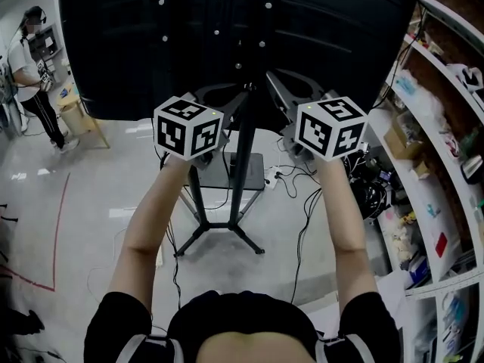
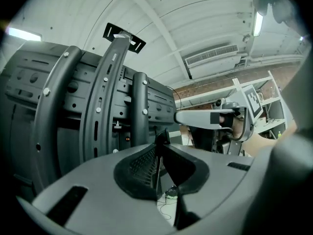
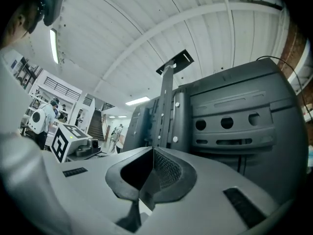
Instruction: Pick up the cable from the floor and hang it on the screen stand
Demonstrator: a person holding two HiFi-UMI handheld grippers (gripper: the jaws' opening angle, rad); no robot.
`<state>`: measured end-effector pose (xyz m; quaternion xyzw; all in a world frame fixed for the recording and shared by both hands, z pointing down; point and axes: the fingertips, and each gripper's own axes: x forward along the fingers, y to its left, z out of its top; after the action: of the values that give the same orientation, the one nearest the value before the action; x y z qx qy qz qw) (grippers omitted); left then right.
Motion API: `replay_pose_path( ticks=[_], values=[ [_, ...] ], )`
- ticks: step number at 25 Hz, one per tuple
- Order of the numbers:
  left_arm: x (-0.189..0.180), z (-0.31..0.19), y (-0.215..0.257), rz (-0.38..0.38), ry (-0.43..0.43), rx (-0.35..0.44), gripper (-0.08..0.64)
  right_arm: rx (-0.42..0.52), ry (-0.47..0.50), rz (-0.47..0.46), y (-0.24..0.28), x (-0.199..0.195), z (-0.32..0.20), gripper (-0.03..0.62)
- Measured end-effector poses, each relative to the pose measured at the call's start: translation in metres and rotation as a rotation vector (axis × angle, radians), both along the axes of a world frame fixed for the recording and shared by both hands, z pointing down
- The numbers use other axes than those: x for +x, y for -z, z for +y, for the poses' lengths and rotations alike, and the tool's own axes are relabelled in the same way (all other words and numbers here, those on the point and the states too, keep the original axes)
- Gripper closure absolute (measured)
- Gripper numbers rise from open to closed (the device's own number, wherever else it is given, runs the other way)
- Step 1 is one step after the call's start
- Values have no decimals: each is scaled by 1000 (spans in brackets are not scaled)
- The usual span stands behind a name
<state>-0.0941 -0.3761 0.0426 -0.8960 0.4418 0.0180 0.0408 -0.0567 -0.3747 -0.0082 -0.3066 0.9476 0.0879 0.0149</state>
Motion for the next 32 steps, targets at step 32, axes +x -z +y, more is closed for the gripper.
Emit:
replay_pose_path(
  ticks=[32],
  values=[
    [-39, -79, 188, -31, 104, 149, 514, 120, 24, 34, 113, 6, -34, 568]
  ],
)
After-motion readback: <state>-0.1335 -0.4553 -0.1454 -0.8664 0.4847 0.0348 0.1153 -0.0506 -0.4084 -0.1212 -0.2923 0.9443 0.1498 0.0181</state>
